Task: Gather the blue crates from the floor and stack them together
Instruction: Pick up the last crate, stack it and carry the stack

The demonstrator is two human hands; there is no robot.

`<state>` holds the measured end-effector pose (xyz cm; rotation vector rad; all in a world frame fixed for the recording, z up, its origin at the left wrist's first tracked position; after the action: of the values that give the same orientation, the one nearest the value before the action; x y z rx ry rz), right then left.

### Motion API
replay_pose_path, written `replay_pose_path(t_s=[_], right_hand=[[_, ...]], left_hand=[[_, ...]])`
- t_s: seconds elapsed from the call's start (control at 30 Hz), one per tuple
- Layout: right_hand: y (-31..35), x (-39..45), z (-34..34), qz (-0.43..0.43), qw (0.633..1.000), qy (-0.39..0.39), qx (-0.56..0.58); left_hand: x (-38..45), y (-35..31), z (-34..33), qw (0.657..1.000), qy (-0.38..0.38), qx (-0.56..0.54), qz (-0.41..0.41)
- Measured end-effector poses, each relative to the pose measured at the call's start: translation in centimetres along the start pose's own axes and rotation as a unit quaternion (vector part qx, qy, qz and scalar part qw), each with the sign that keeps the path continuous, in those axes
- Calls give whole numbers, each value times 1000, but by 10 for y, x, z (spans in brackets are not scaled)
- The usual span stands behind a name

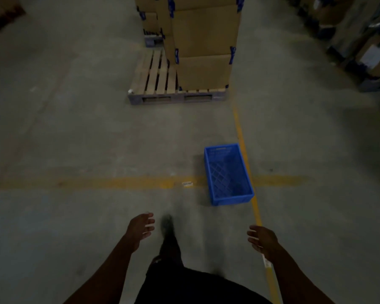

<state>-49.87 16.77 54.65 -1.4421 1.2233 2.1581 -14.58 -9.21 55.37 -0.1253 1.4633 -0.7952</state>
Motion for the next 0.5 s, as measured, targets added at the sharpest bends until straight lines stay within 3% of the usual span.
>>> replay_pose_path(t_s=[0.27,0.5], right_hand=[[93,66,-83,-12,989,-61,138],[150,102,-126,-53,963,-117,238]], left_hand=[[123,-210,-3,994,72,75,-41],[196,-387,-64,968,134,203,-68]])
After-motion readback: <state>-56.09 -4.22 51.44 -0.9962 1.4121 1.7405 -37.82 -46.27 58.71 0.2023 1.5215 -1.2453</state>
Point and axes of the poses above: each hand's wrist, its own x-axis towards the middle knuckle, its own z-axis out of the back of the hand, y = z × x, the point moved 3 cm from there along x, towards the middle knuckle, and after that the axes turned 3 degrees about z, right-handed, at the moved point
